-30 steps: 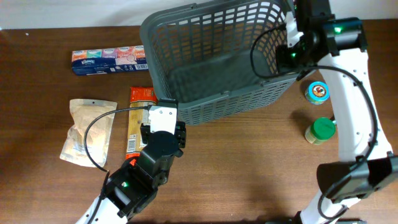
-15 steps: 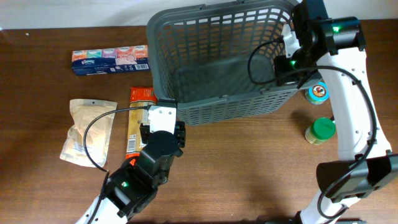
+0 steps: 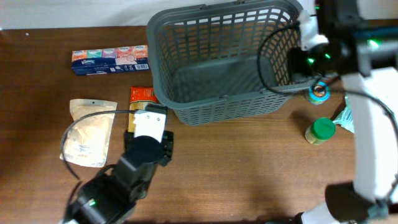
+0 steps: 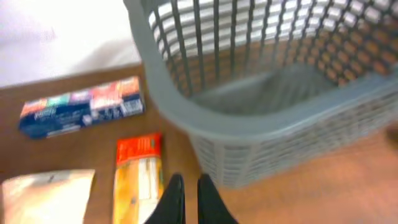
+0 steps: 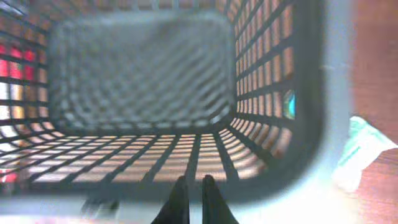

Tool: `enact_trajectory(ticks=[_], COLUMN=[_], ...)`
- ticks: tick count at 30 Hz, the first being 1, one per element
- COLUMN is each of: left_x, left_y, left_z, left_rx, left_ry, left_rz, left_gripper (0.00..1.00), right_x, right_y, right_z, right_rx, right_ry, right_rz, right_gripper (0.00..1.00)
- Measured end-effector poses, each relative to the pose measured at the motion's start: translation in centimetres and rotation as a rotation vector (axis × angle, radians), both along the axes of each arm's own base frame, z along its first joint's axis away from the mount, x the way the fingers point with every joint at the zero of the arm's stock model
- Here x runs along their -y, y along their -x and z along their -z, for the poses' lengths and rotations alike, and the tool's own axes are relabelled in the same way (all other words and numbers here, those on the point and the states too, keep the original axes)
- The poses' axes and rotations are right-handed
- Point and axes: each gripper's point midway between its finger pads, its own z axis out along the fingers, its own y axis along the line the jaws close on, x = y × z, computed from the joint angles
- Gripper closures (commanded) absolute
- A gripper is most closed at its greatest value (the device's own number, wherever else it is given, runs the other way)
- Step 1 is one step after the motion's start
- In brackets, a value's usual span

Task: Pack container
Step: 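Release the basket and retract both grippers toward rest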

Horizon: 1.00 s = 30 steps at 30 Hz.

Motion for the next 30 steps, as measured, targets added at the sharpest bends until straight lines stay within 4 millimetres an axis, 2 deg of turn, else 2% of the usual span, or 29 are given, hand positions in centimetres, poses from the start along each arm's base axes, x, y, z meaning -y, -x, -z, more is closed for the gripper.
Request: enact_trajectory(ticks=[3, 7, 13, 17, 23, 30], left_x=[-0.4, -1.4, -4.4, -5.4, -7.0, -8.4], left_y=[1.4, 2.7, 3.4, 3.4, 4.2, 4.5], left_z=[-3.0, -5.6, -6.2, -5.5, -4.4, -4.5], left_rx=[-0.013, -0.019, -0.065, -0.11, -0.202, -0.222], left_ry=[0.014, 0.024, 0.028, 0.052, 0.099, 0.155], left_rz=[0.035, 0.046, -0.037, -0.066, -0.1, -0.145], left_gripper=[0.98, 0.98, 0.98, 0.98, 0.98, 0.98], right_x=[0.3, 0.6, 0.9, 1.5, 2.6, 5.5], right_y=[2.6, 5.0, 6.7, 9.1, 12.9, 16.1], right_z=[-2.4, -3.6, -4.2, -4.7, -3.1, 0.8], right_rx=[0.048, 0.052, 0.06, 0.082, 0.115, 0.117], right_ry=[-0.005, -0.006, -0.006, 0.004, 0.018, 0.017], right_rz=[0.0, 0.0, 0.002, 0.008, 0.042, 0.189], right_gripper=[0.96, 0.96, 0.96, 0.96, 0.96, 0.97])
